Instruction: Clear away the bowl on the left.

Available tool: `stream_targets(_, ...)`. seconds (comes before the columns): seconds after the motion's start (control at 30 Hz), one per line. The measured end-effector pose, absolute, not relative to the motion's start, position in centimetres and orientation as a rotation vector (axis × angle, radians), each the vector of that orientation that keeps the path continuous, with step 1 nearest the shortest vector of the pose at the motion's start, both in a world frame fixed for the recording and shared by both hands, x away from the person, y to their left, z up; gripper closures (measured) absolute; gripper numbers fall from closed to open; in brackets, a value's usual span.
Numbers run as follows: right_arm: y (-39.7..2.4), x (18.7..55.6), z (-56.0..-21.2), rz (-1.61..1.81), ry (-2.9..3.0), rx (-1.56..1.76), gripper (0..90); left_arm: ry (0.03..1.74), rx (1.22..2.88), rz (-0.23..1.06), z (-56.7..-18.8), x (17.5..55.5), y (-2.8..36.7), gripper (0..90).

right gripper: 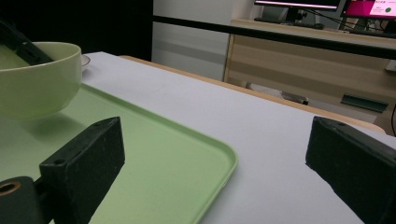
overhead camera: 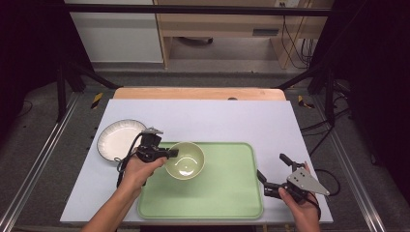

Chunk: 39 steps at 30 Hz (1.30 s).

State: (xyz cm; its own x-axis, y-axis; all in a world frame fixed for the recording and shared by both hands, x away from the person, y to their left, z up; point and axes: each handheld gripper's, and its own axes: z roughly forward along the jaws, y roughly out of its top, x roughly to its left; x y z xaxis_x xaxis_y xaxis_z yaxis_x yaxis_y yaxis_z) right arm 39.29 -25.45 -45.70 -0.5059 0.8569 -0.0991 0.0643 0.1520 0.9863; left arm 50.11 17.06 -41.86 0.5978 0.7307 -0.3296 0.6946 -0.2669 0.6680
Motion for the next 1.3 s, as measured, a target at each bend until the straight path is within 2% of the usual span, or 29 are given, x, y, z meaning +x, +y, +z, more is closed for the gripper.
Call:
stream_targets(0.77, -25.6, 39.2, -45.7, 1.446, 1.708, 0.895, 4.9, 1.040, 2.105, 0.023, -42.3, 49.0, 14.0, 82.8)
stream_targets(1.3, -25.9, 39.1, -45.7, 1.458, 1.692, 0.924, 4.8, 1.028, 2.154, 0.001, -43.3, 48.6, 13.4, 82.7)
